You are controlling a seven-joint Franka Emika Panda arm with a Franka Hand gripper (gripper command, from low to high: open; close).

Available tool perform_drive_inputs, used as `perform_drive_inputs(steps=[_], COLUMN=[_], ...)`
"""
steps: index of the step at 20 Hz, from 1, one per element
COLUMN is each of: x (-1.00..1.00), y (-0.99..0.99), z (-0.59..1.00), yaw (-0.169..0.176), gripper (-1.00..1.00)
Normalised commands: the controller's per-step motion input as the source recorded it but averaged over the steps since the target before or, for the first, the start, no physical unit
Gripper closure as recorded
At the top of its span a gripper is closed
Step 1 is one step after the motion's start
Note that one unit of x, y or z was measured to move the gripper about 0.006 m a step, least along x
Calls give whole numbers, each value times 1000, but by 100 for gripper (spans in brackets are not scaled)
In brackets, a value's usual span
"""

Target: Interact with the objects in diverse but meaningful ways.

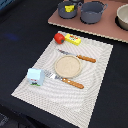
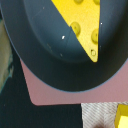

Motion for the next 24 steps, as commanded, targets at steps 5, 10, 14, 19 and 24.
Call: perform_drive_inputs(steps=[5,10,14,19,24], x=[-229,-414,-435,-543,-502], y=[-197,-372,-326,-351,-370], z=[-122,-152,-277,-323,-205], yaw=[-11,-78,-16,-87,-209], gripper=[-100,-100,-100,-100,-100])
